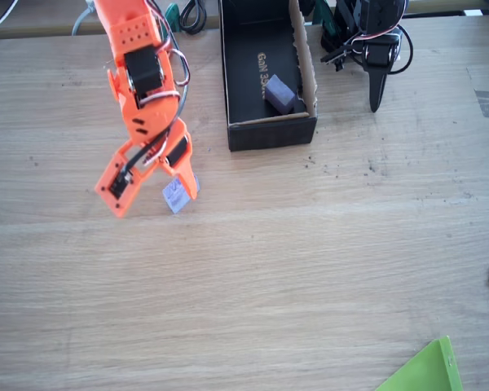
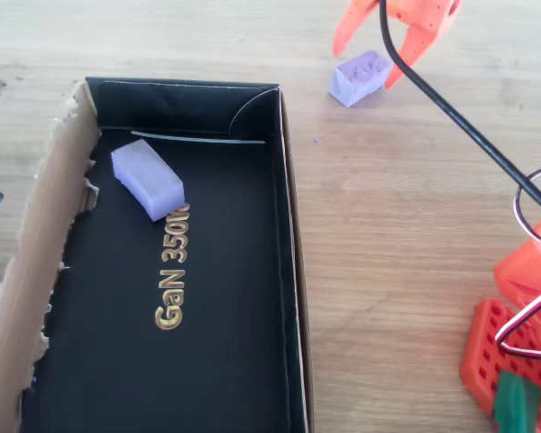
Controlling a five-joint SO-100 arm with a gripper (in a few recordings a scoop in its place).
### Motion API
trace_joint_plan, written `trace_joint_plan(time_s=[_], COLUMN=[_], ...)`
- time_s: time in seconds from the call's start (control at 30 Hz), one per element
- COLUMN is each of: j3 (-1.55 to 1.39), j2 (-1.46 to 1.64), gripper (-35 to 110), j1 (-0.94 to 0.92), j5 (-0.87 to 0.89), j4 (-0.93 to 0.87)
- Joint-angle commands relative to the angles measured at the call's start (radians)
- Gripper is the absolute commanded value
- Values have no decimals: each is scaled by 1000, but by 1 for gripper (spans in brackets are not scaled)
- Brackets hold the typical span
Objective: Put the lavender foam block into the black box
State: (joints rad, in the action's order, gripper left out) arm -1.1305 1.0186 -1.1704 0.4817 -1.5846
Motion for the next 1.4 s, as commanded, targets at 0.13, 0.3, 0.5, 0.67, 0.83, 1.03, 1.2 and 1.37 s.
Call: trace_joint_plan(time_s=[0.13, 0.3, 0.5, 0.67, 0.83, 1.03, 1.2, 1.37], j3=[20, 20, 25, 26, 26, -23, -84, -94], j2=[-6, 3, 87, 327, 581, 770, 779, 779], gripper=[7, 0, 0, 0, 0, 0, 0, 0], j1=[-2, 5, 29, 58, 92, 126, 147, 313], j5=[2, 15, -3, -118, -150, -156, -172, -244], j4=[23, 25, -35, -137, -276, -308, -291, -250])
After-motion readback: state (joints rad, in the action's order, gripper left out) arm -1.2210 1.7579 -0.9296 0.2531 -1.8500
